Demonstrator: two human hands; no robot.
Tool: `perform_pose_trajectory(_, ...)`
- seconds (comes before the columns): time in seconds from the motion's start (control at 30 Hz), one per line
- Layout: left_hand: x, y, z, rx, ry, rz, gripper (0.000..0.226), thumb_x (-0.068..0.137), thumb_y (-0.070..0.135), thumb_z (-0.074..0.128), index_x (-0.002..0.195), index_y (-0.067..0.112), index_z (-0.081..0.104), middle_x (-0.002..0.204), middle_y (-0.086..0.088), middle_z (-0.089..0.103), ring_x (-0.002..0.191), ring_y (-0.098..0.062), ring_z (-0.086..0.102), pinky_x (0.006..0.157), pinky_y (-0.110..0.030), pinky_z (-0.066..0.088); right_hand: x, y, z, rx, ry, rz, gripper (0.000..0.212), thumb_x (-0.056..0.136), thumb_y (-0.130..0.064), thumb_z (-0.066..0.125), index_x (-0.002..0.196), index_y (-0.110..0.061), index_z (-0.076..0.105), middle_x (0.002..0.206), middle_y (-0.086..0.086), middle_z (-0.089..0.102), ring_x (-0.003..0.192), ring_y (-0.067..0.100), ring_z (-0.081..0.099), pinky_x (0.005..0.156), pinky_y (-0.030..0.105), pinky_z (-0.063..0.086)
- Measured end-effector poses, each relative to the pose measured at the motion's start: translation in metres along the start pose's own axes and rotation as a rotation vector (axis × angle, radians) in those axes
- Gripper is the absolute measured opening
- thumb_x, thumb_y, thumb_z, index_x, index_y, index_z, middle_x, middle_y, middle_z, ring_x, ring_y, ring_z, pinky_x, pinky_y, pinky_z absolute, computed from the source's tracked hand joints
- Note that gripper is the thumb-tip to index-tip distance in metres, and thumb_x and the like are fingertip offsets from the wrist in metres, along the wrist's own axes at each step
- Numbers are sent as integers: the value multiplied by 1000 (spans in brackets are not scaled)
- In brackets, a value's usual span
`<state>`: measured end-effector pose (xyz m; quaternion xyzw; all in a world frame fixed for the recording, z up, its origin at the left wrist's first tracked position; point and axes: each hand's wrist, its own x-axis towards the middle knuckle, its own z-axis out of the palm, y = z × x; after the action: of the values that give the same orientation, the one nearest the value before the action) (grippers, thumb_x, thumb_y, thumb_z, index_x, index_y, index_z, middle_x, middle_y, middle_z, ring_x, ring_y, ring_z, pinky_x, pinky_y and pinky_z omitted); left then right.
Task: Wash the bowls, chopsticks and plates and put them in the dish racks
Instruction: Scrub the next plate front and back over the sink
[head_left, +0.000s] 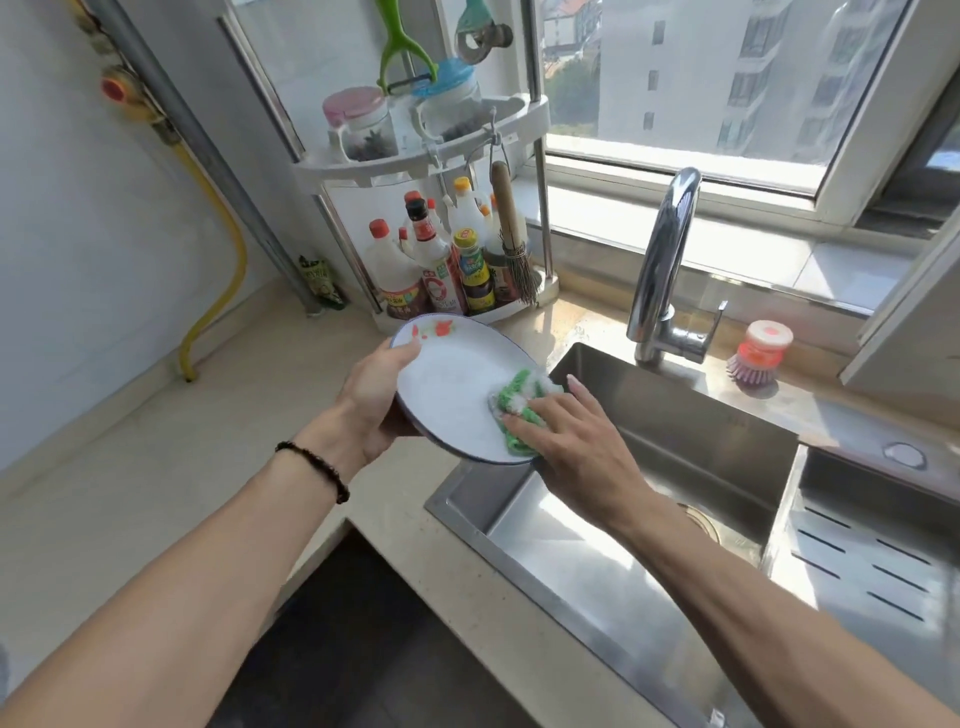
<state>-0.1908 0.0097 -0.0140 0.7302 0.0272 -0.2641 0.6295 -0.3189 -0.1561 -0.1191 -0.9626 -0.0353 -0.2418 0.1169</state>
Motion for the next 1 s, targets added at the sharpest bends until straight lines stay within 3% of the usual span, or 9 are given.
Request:
perform_pose_trajectory(0.07, -2, -8, 2, -84, 56, 15, 35, 100, 27, 52, 133, 18, 53, 121, -14, 68, 99, -30, 67, 62, -37, 59, 8, -8, 3, -24, 93, -27, 41, 75, -5, 81, 113, -15, 74, 90, 10, 70, 80, 31, 62, 84, 46, 57)
perform_pose_trajectory(0.23, -20, -49, 41, -242, 204, 203, 50, 100, 13, 54, 144, 30, 39, 128, -3, 62, 102, -24, 69, 72, -37, 61, 29, -54, 9, 114, 174, 144, 20, 69, -4, 81, 84, -16, 74, 67, 3, 61, 62, 25, 53, 54, 32, 44)
perform_pose_trajectory(0.3, -15, -43, 44, -195, 346, 284, 47, 106, 20, 41, 152, 30, 32, 136, 5, 51, 103, -8, 63, 78, -26, 58, 26, -64, 7, 321, 148, 172, 31, 73, -11, 77, 101, -24, 75, 79, -2, 65, 75, 23, 58, 69, 35, 52)
perform_pose_trajectory(0.33, -10, -40, 41, -162, 378, 299, 46, 108, 26, 36, 154, 29, 29, 140, 5, 46, 108, -7, 61, 83, -26, 58, 23, -59, 6, 418, 58, 184, 42, 77, -16, 76, 116, -30, 71, 95, -5, 69, 92, 21, 60, 93, 41, 48)
perform_pose_trajectory(0.37, -7, -38, 36, -129, 392, 298, 46, 109, 29, 33, 155, 30, 28, 144, 3, 44, 115, -14, 59, 90, -34, 58, 20, -48, 4, 471, -82, 194, 53, 79, -21, 75, 129, -36, 64, 116, -6, 67, 113, 18, 57, 115, 46, 27)
perform_pose_trajectory(0.4, -5, -37, 31, -93, 390, 301, 45, 109, 31, 32, 154, 31, 30, 145, -1, 45, 121, -21, 57, 96, -43, 56, 18, -37, 1, 467, -199, 212, 62, 81, -26, 75, 139, -40, 55, 137, -7, 59, 131, 15, 46, 122, 48, 2)
perform_pose_trajectory(0.47, -5, -36, 30, -5, 395, 336, 42, 109, 31, 31, 151, 31, 35, 144, -3, 49, 124, -24, 55, 100, -46, 53, 17, -26, -6, 420, -345, 257, 73, 82, -34, 73, 148, -41, 42, 156, -4, 41, 146, 13, 29, 120, 56, -15)
perform_pose_trajectory(0.6, 3, -31, 26, -62, 388, 347, 40, 109, 28, 33, 148, 27, 42, 145, -6, 50, 129, -25, 53, 105, -45, 50, 19, -44, -13, 616, -367, 189, 77, 83, -41, 76, 150, -43, 38, 161, 0, 31, 149, 14, 20, 120, 54, -11)
perform_pose_trajectory(1.0, 3, -21, 25, 54, 298, 379, 40, 110, 29, 31, 148, 26, 43, 137, -3, 54, 123, -23, 55, 103, -44, 51, 20, -17, -21, 457, -392, 236, 75, 87, -31, 71, 152, -42, 33, 163, 1, 29, 151, 17, 19, 116, 55, -20)
